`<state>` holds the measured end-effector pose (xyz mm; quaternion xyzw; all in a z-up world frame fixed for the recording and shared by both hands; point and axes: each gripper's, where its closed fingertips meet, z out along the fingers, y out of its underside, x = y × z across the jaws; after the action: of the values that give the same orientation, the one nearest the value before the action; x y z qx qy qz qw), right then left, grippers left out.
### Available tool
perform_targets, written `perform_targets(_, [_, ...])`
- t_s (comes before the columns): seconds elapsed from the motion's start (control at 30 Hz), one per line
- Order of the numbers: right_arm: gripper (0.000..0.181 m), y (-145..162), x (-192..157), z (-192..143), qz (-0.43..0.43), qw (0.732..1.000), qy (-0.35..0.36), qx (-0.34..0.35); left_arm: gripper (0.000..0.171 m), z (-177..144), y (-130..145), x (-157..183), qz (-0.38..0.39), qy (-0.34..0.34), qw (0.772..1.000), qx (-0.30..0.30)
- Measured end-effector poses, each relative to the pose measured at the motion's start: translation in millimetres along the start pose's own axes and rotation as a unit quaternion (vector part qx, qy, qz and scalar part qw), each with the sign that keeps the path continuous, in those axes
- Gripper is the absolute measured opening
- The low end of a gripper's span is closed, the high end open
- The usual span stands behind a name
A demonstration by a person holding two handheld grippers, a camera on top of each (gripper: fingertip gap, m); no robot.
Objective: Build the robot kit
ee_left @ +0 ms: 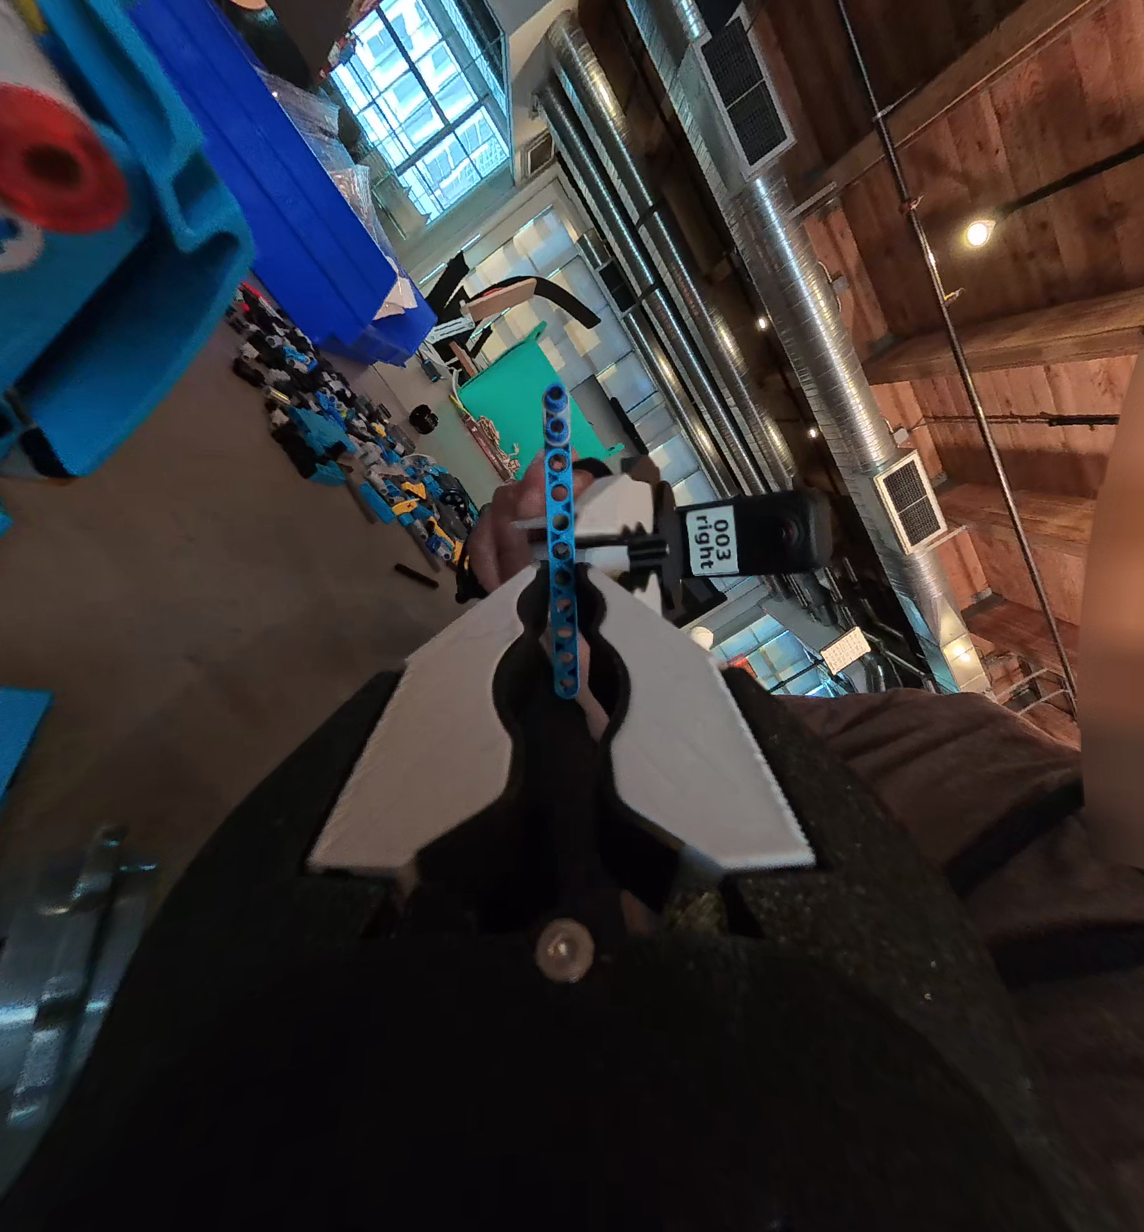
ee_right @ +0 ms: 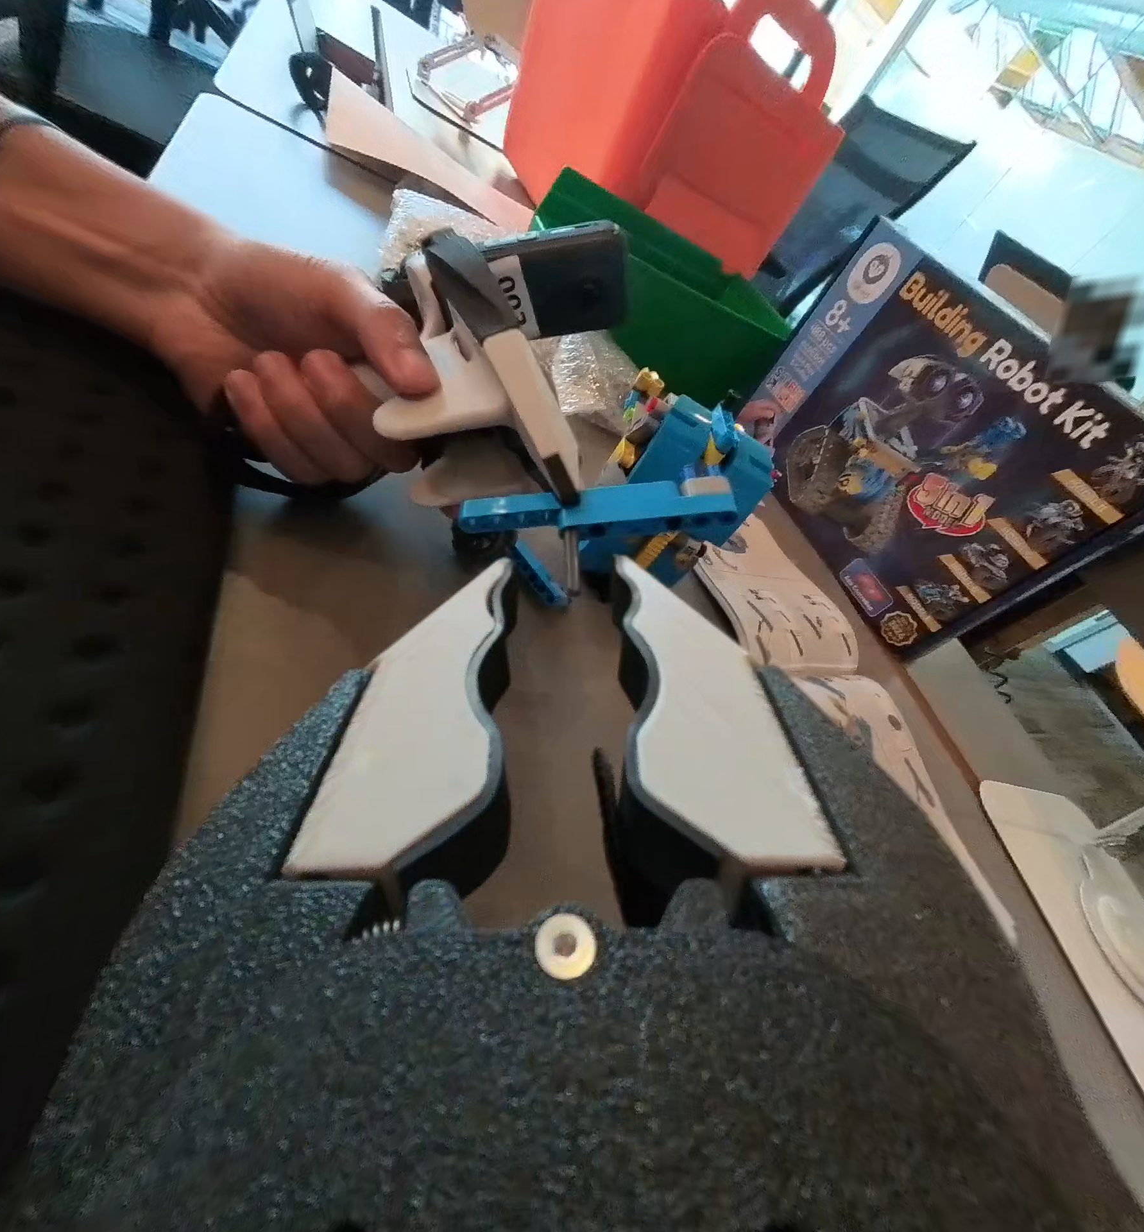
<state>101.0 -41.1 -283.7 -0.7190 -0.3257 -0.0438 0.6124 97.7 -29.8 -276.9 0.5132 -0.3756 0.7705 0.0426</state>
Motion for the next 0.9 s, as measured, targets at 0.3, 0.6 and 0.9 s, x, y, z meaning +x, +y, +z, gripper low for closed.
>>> perform_targets(0.3, [0.014, -2.3, -3.4, -4.0, -0.021, 1.000, -0.003, 0.012, 0.006, -0.9, -0.6, -1.7, 0.000, -0.006, 1.000, 0.002])
perform_targets(0.6, [0.004, 8.2, -1.2, 0.0, 0.003, 0.999, -0.020, -0.026, 0.005, 2.8, 3.0, -2.9, 0.024, -0.025, 0.999, -0.010])
perform_targets(0.9, [0.005, 27.7, -9.9, 1.3, 0.081, 0.990, -0.091, -0.072, 0.006, 4.5, 13.3, -16.0, 0.105, -0.107, 0.987, -0.052])
